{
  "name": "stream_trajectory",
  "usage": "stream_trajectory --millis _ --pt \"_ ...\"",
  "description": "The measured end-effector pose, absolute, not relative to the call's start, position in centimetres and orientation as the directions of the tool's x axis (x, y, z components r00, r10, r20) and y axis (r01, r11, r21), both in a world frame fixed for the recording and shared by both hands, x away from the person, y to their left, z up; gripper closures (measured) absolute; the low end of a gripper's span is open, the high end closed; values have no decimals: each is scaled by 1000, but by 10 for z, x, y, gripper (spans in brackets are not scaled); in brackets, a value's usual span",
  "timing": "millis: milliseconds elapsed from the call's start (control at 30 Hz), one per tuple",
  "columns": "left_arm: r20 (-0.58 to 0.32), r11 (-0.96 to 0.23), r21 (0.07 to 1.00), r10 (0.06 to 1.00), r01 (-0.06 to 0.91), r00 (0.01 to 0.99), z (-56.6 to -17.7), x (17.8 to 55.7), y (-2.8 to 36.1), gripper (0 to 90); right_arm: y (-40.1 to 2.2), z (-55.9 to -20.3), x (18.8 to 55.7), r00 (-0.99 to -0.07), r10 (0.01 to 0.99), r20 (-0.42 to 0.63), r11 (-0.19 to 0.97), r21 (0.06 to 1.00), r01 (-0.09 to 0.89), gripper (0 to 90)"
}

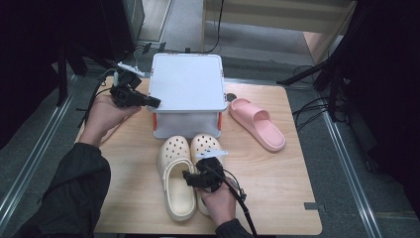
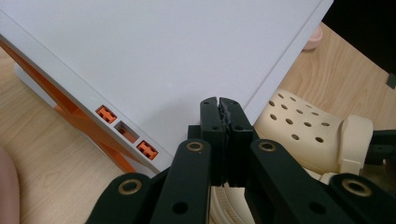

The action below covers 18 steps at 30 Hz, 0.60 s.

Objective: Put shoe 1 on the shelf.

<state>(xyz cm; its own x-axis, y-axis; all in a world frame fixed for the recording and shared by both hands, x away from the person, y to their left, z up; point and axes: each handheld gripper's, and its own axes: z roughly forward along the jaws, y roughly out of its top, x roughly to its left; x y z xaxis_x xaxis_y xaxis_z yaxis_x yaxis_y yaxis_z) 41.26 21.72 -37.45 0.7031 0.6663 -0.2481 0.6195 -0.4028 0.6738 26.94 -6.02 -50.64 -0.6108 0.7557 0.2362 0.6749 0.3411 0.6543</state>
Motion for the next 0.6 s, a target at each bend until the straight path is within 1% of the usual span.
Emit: stream_trajectory --millis 167,267,333,433,600 --pt "-254 -399 673 667 623 701 -375 413 217 891 -59 -505 269 -588 774 233 321 656 682 506" --pt "-258 -398 673 663 623 702 -375 414 218 891 -61 -501 267 -571 795 205 325 652 685 621" --pt "-257 -399 673 663 623 703 -375 414 218 891 -63 -499 266 -569 801 184 332 655 678 658" --pt "-259 -397 672 665 625 701 -375 414 218 892 -68 -497 268 -570 799 190 329 655 680 668" --pt "-253 -399 671 669 625 699 -374 413 217 892 -75 -483 271 -575 778 254 280 679 679 671"
